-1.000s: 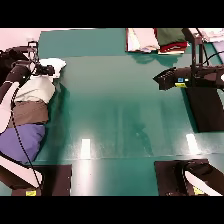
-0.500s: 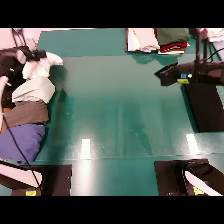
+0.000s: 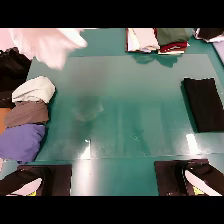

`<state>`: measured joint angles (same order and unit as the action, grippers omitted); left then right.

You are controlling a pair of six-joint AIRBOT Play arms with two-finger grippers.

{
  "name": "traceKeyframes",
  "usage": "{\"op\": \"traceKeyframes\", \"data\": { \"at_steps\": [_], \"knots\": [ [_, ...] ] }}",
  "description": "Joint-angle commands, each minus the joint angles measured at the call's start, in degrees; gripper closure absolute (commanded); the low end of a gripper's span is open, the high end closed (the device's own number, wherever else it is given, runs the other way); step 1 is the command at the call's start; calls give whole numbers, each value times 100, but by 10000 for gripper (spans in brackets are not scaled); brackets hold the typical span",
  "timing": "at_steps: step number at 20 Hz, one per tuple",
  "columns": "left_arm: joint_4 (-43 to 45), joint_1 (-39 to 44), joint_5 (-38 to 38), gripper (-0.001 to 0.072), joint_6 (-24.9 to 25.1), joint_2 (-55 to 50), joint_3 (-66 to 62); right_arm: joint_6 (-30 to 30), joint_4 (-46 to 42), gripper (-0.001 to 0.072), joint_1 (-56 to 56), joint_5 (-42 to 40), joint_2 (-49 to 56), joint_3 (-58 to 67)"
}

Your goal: Fold the shirts.

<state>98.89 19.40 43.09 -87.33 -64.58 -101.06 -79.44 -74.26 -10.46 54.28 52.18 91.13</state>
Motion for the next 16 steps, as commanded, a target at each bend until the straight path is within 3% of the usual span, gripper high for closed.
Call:
{"op": "traceKeyframes", "data": {
  "at_steps": [1, 5, 6, 7, 8, 11, 16],
  "knots": [
    [-328, 1353, 1023, 681, 258, 149, 31, -4, -79, 696, 251, 181, -2, 636],
    [-1327, 2643, 1191, 678, 535, -619, 282, -4, -72, 696, 267, 260, -2, 879],
    [-1598, 2865, 1180, 523, 540, -846, 280, -4, -74, 696, 267, 356, -2, 920],
    [-1694, 3001, 1132, 193, 529, -1021, 278, -4, -74, 696, 267, 433, -4, 925],
    [-1687, 3021, 1093, 136, 439, -1102, 273, -4, -76, 696, 269, 492, -4, 925],
    [-1362, 2505, 1220, 138, 13, -1012, 275, -4, -74, 696, 267, 638, -2, 922],
    [-1427, 385, 1423, 138, -640, -1115, 793, -4, -74, 696, 267, 640, 0, 911]
  ]
}}
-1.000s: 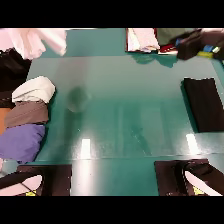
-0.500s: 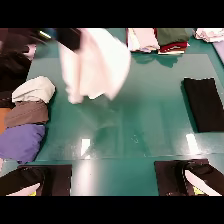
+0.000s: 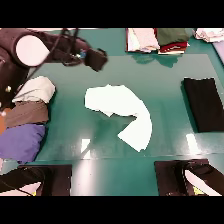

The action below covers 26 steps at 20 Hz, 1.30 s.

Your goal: Fold the shirts.

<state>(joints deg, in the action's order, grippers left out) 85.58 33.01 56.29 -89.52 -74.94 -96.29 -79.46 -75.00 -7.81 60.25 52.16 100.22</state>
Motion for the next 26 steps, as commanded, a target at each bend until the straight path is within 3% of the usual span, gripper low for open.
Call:
{"op": "traceKeyframes", "data": {
  "at_steps": [1, 3, 5, 12, 18, 19, 20, 21, 26],
  "knots": [
    [-280, -1390, 122, 138, -544, -188, 586, -2, 2, 696, 2, 48, 26, 4],
    [-990, -2006, 122, 138, -553, -468, 1189, -2, 0, 696, 2, 114, 57, 4],
    [-1847, -2339, 111, 138, -258, -839, 1764, -2, 4, 696, 2, 225, 155, 4],
    [-3519, -2334, -35, 138, 555, -2050, 2302, -2, 308, 696, 2, 494, 581, 4],
    [-3633, -2037, -400, 147, 605, -2135, 2308, -2, 345, 696, 2, 490, 619, 4],
    [-3639, -2006, -424, 336, 605, -2129, 2288, -2, 345, 696, 2, 527, 616, 4],
    [-3648, -2009, -402, 573, 605, -2118, 2232, -2, 339, 696, 4, 616, 619, 4],
    [-3628, -2059, -273, 679, 632, -2105, 2094, -2, 313, 696, 9, 800, 619, 4],
    [-2953, -2223, 737, 680, 756, -2105, 662, -431, 302, 696, 470, 2562, 509, -734]
  ]
}}
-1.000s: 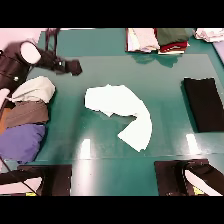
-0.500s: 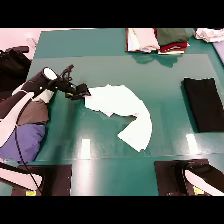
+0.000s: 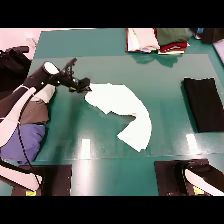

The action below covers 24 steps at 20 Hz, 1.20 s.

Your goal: Fold the shirts.

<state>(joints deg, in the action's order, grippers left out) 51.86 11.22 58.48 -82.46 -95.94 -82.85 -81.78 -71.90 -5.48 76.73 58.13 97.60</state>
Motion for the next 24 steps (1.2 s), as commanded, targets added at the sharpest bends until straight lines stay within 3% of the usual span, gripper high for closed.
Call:
{"op": "traceKeyframes", "data": {
  "at_steps": [1, 5, 7, 11, 16, 19, 24],
  "knots": [
    [592, -44, 636, 681, 48, -4, -960, -201, -7, 696, 376, 920, -216, -999],
    [863, -44, 837, 680, 42, -4, -1781, -227, 188, 671, 960, 424, -743, -3950],
    [863, -44, 852, 680, 42, -4, -1888, -219, 664, 281, 1110, -127, -763, -5348],
    [966, -44, 850, 681, 37, -4, -1886, 11, 1843, 267, 723, -1290, -166, -6874],
    [975, -44, 857, 680, -2, -4, -1886, 107, 2087, 289, -232, -2105, 960, -6625],
    [1117, -44, 901, 682, -15, 35, -1893, 122, 1690, 696, -496, -2173, 1364, -6039],
    [2684, -46, 688, 681, -181, 1246, -2155, -26, 254, 697, -31, -1423, 433, -4557]
  ]
}}
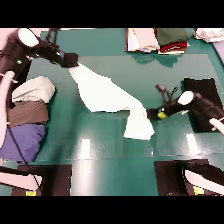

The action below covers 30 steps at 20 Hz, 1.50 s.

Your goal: Fold the shirts.

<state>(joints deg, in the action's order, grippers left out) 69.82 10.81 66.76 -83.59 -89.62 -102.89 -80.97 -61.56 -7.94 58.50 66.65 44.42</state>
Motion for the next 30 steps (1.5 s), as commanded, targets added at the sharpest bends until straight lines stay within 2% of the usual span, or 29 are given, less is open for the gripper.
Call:
{"op": "traceKeyframes", "data": {
  "at_steps": [1, 8, 11, 14, 18, 22, 24, 27, 30],
  "knots": [
    [1093, -2, -160, 681, -87, 997, -260, -107, -960, 697, 433, 501, -763, 1165],
    [1043, -2, -369, 681, -114, 3589, -730, -103, -1014, 697, 1668, 1154, -2286, 3849],
    [988, -2, -918, 681, -192, 4448, -730, -105, -1014, 697, 1882, 1316, -2553, 4568],
    [887, -2, -1250, 682, -192, 4811, -730, -107, -992, 697, 1932, 1674, -2463, 5176],
    [831, -2, -345, 682, -195, 4334, -542, -149, -424, 697, 1930, 2719, -1797, 5359],
    [612, -2, 929, 681, -186, 3244, 289, -212, -280, 697, 1499, 3195, -1158, 4186],
    [608, 2, 1010, 681, -177, 2761, 957, -212, -435, 697, 1091, 2988, -872, 3209],
    [608, 2, 557, 680, -136, 2142, 2006, -210, -463, 697, 645, 2048, -352, 1967],
    [621, 2, 105, 680, -11, 1786, 2490, -208, -459, 696, 455, 1058, 348, 1499]
  ]
}}
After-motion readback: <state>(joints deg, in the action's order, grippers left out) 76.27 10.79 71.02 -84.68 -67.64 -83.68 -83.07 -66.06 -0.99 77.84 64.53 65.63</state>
